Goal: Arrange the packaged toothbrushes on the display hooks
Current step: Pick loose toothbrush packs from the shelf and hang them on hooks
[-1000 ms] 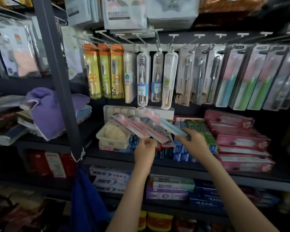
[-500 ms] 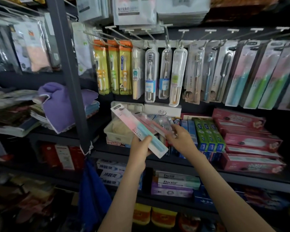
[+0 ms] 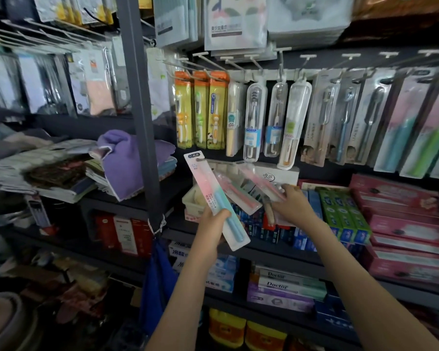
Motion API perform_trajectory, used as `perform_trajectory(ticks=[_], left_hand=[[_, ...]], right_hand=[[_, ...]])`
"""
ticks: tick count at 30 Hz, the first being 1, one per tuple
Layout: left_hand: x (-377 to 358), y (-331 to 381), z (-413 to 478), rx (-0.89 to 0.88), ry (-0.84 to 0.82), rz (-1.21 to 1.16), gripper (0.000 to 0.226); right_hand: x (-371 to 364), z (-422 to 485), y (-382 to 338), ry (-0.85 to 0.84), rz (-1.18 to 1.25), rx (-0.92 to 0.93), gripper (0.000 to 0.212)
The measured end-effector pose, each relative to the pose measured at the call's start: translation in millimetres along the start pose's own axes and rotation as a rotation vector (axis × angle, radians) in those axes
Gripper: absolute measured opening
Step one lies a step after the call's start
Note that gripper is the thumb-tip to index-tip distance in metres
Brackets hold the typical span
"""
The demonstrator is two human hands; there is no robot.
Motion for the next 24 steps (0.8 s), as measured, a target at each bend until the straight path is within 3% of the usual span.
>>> perform_trajectory(ticks=[3, 10, 15, 19, 24], left_hand=[[-20, -4, -3, -0.012, -0.010, -0.049, 0.026], [-91, -26, -17, -0.002, -0.063, -0.085, 0.021], [-113, -34, -18, -0.020, -0.039, -0.065, 0.022], [-132, -35, -26, -0.035, -0.166, -0.041, 0.035], [-149, -44, -39, -0.081, -0.242, -0.008, 0.027]], right_hand=[[18, -19, 9, 0.033, 0.011, 0.063, 0.067], [47, -54, 62, -0.155, -0.113, 0.027, 0.067], [69, -73, 93, -0.115, -0.149, -0.034, 0.069], [79, -87, 106, -0.099, -0.089, 0.011, 0.069], [94, -103, 125, -0.014, 0.059, 0.036, 0.066]])
Point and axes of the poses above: each hand's wrist, its own z-axis towards the middle knuckle, its own x-axis out of the back of the hand, y = z × x, the point moved 4 cm from there along z, towards the middle knuckle, and after that the axes turned 4 degrees about y, right-handed, at the moved point
